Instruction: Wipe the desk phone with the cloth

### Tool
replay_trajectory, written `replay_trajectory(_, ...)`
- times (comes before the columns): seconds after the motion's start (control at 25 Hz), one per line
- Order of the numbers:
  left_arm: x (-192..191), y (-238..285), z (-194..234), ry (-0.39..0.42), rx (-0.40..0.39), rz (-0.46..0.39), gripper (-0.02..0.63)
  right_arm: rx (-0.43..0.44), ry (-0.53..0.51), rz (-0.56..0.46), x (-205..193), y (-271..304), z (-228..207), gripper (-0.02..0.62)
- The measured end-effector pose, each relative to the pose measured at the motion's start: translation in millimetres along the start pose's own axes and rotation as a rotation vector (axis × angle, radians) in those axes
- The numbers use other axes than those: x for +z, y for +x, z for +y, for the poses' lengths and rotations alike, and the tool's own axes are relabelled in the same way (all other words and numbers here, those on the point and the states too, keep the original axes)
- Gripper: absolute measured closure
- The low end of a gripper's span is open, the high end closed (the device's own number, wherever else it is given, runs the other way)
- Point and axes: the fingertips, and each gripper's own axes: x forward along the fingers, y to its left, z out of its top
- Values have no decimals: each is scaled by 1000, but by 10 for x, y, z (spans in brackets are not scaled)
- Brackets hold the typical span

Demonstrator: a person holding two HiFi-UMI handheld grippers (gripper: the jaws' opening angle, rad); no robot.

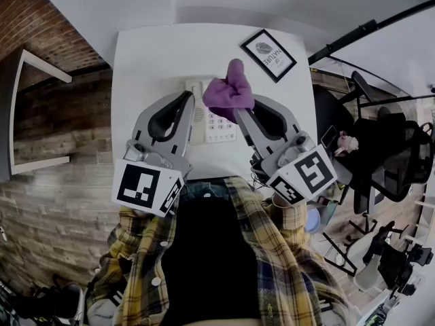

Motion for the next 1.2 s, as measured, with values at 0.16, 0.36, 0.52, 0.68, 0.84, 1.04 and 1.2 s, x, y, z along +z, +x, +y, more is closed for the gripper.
replay_trajectory(0.16,0,12,2,0,1,0,589,2,1,4,-12,2,-15,537)
replay_trajectory(0.36,5,24,-2,1,1,1,589,2,5,3,-10,0,-28,537)
replay_trajectory(0.52,11,23,-12,2,-3,2,589,2,0,10,-14,-1,-19,537)
replay_trajectory(0.68,1,29,-21,2,-5,4,589,1,-8,21,-40,0,-20,537)
replay_trajectory(0.84,-16,36,-25,1,-6,5,589,-4,-6,18,-52,-14,-37,537)
replay_trajectory(1.04,-24,46,-12,-2,-3,7,589,-12,-2,16,-55,-27,-60,537)
replay_trajectory(1.2,-27,47,-10,-4,-3,9,589,-17,0,15,-54,-36,-65,537)
